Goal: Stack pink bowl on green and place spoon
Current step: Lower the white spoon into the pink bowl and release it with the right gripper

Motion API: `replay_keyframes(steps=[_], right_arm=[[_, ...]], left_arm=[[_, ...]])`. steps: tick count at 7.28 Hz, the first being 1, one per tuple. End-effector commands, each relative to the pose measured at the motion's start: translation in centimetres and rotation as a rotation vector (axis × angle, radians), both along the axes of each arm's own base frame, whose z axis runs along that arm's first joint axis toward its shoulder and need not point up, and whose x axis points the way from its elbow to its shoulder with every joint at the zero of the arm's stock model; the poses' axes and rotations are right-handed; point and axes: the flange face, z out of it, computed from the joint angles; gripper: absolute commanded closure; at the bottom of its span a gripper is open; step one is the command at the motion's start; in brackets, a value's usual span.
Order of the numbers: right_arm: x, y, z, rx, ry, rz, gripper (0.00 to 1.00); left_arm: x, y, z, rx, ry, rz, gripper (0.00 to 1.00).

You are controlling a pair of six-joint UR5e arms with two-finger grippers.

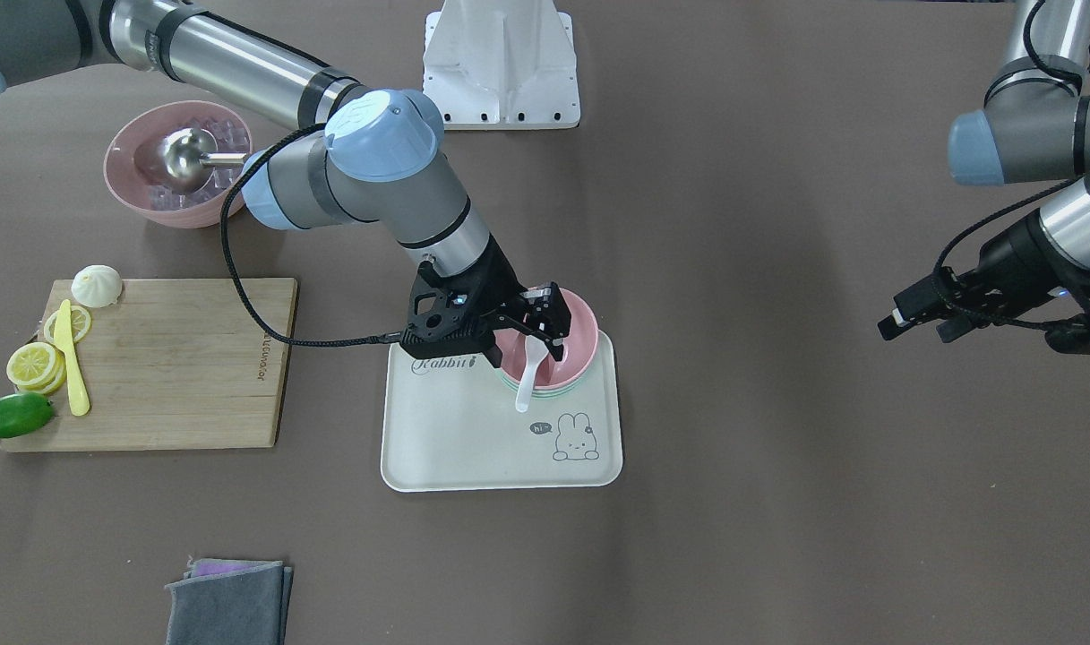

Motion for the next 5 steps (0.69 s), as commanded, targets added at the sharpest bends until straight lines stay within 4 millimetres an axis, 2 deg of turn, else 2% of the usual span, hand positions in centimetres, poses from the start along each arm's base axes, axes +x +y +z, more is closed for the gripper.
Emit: replay_keyframes(steps=[1,2,3,4,5], right_arm=[[1.1,0.6,-1.0,0.021,-0.016,0.002,0.01],[4.1,-0.1,0.8,0.016,-0.002,0.037,0.01],[9.0,-0.5,5.8,0.001,0.077,0.066,0.01],[13.9,-1.8,10.6,0.075,0.233,0.016,0.01],[18.3,-2.9,13.6,0.134,0.384,-0.082,0.01]], left_arm=[[-0.6,-0.1,-0.5,0.076,-0.008,-0.046,0.02],[-2.0,0.2,0.5,0.112,-0.083,-0.142,0.02],[-3.7,1.3,3.4,0.122,-0.158,-0.198,0.02],[-5.8,1.4,5.1,0.223,-0.218,-0.152,0.02],[-10.1,2.5,7.6,0.257,-0.261,-0.147,0.02]])
